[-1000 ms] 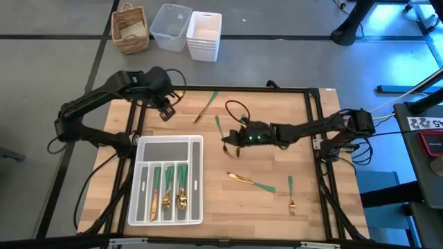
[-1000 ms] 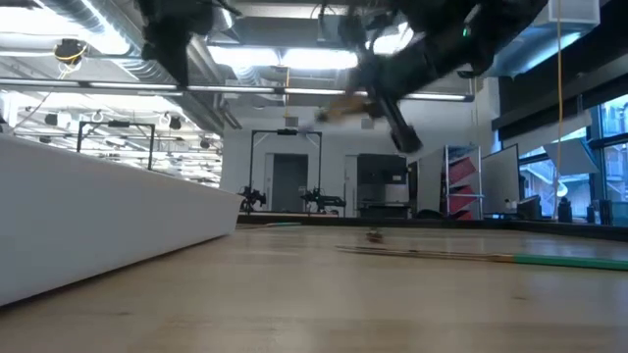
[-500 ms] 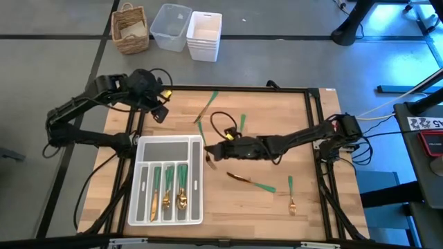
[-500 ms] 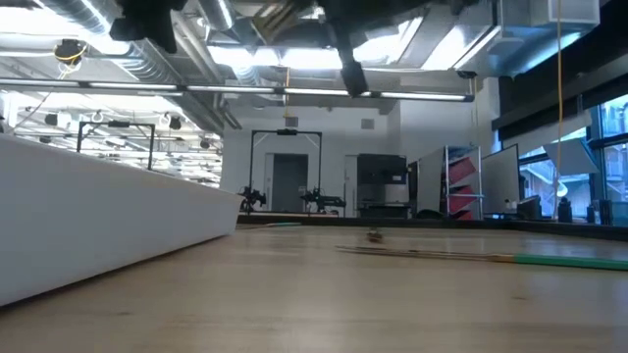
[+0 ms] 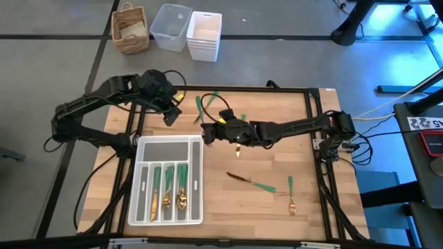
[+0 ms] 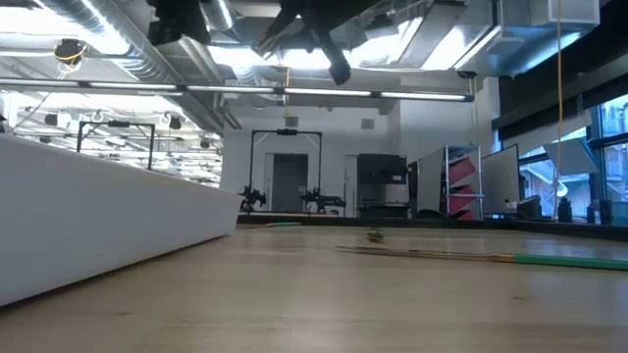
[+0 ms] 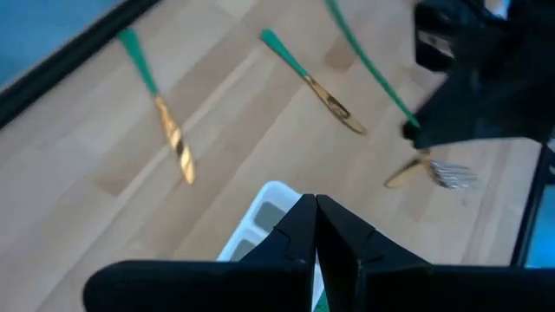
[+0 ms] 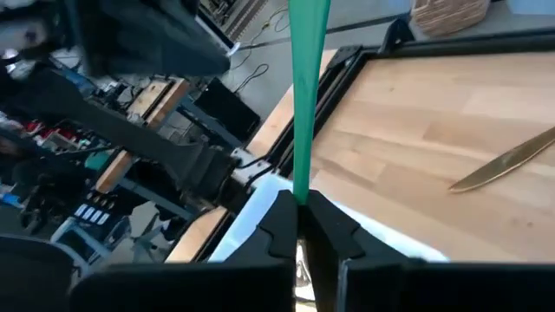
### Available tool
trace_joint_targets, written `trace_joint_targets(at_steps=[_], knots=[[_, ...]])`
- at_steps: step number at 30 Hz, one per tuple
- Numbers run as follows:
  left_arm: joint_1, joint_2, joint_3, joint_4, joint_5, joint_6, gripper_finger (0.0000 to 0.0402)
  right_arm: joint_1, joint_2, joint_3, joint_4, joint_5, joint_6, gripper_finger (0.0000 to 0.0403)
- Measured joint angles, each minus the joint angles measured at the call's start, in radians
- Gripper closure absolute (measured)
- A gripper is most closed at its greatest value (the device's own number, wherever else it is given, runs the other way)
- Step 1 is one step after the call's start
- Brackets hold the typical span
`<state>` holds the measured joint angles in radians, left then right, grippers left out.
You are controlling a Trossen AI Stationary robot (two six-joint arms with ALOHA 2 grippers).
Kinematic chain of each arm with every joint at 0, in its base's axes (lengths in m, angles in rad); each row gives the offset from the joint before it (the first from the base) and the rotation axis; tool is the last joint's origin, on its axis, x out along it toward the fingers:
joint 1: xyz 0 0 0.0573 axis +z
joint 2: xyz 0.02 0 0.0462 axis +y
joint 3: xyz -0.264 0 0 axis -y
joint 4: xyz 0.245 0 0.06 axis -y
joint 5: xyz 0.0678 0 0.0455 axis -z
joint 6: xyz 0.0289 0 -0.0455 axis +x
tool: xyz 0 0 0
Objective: Sort silverware
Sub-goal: Put the green fork on the silverware tray
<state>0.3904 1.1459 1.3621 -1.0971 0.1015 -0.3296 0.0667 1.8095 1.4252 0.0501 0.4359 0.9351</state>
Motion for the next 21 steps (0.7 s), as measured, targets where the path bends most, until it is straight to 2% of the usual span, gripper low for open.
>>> trace_joint_targets(at_steps=[7, 15, 21], knots=[[0.001, 0.098, 0.0, 0.082, 0.063, 0.111, 0.0398, -0.017, 0.009, 0.0, -0.021, -0.006, -0.002, 0.0397], [0.011, 0.178, 0.0, 0.167, 0.007, 0.176, 0.0398, -0.016, 0.01, -0.001, -0.081, -0.004, -0.002, 0.0398], [0.028, 0.206, 0.0, 0.117, 0.009, 0.182, 0.0391, -0.016, 0.01, -0.001, -0.09, 0.019, -0.002, 0.0398]])
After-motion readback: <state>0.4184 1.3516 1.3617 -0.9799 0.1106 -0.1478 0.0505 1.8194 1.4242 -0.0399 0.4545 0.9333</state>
